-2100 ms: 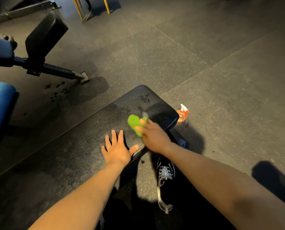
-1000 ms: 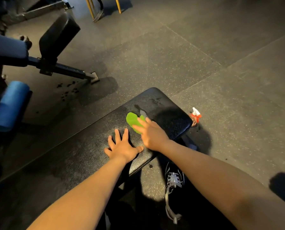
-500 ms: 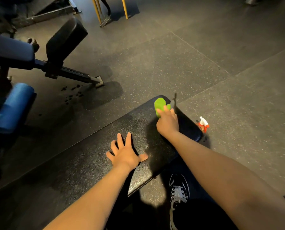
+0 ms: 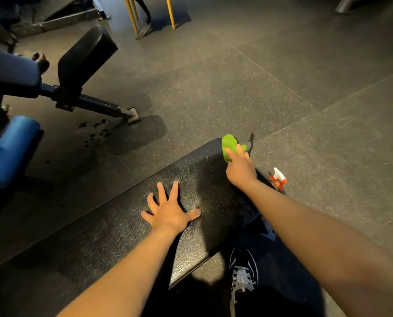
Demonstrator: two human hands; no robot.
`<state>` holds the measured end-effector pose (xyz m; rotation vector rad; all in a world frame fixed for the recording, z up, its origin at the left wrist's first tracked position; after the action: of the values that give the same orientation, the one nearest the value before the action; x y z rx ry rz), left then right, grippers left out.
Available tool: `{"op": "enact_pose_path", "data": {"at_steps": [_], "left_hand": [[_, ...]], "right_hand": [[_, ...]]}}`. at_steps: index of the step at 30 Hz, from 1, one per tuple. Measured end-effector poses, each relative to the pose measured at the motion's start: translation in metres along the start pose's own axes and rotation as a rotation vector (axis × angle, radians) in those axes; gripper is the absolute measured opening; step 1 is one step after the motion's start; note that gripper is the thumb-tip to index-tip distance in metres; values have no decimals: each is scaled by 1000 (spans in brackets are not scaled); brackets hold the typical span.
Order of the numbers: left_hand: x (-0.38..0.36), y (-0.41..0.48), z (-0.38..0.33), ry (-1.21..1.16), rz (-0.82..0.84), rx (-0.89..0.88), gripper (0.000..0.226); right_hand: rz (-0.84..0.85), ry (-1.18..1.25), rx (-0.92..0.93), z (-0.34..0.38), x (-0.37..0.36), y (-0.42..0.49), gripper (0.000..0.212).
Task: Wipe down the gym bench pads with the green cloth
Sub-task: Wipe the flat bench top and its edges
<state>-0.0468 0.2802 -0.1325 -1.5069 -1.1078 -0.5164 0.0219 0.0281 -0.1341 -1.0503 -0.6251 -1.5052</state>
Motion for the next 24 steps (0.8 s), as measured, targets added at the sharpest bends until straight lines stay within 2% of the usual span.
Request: {"op": "enact_pose_path", "data": {"at_steps": [2, 3, 5, 8, 11, 13, 17, 20, 22, 24], "left_hand": [[-1, 1, 0, 19, 0, -4, 111], [0, 2, 1, 27, 7, -1, 109], [6, 7, 2, 29, 5, -3, 102], [13, 12, 8, 45, -31, -1, 103], [9, 14, 10, 50, -35, 7, 107], [8, 15, 10, 40, -32, 10, 109], [9, 16, 9, -7, -12, 10, 108], [8, 17, 8, -2, -4, 28, 108], [9, 17, 6, -12, 8, 54, 109], [9, 18, 3, -20, 28, 78, 110]], "right_hand": [[-24, 3, -70, 13, -2, 5, 56], [-31, 8, -45, 28, -6, 4, 55], [9, 9, 120, 71, -26, -4, 55], [129, -68, 494, 131, -68, -26, 64], [249, -194, 710, 138, -81, -18, 70], [214, -222, 687, 124, -68, -5, 73], [57, -155, 320, 69, -32, 31, 65], [13, -135, 136, 56, -26, 42, 59], [15, -114, 130, 74, -34, 41, 54], [39, -142, 295, 106, -52, 30, 55]]}}
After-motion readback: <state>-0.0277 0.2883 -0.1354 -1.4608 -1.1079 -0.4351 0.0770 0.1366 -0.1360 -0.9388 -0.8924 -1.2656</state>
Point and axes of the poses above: each hand's wrist, its own y-axis towards the middle knuckle, its own x-axis out of the back of the hand, z = x × y, the point moved 8 cm from there along y, towards the middle knuckle, and after that the axes turned 4 degrees about x, right-handed, at the moved point
